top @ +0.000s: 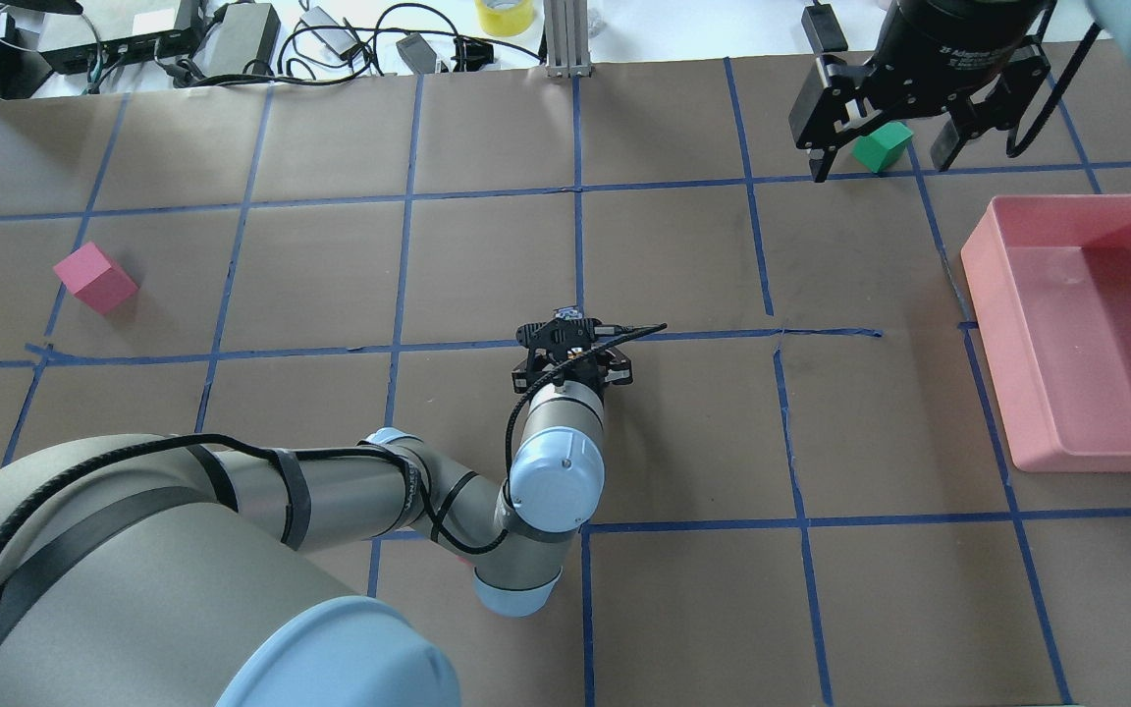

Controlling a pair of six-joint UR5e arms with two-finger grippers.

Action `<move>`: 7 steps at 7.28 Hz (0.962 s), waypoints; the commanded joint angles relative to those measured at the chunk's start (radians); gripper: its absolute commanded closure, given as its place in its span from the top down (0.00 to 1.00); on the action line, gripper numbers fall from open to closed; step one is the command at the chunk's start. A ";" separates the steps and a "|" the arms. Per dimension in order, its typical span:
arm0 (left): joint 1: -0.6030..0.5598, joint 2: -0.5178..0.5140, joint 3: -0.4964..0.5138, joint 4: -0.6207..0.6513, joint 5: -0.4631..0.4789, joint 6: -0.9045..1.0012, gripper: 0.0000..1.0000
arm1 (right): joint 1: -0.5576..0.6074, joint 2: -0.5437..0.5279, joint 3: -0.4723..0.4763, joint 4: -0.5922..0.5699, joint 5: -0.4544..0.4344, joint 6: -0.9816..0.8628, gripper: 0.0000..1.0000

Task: Align button upright
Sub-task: 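Lift and rotate the switch with the left gripper, cap upward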

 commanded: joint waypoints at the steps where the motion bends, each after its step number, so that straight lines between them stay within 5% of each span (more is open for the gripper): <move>1: 0.000 0.025 0.004 -0.051 0.000 0.007 0.18 | 0.000 0.000 0.000 0.008 0.005 -0.003 1.00; 4: 0.047 0.124 0.057 -0.312 -0.013 -0.012 0.20 | 0.000 0.000 0.000 0.002 0.004 -0.021 1.00; 7: 0.188 0.227 0.198 -0.780 -0.234 -0.074 0.20 | -0.002 0.000 0.000 -0.004 0.005 -0.026 1.00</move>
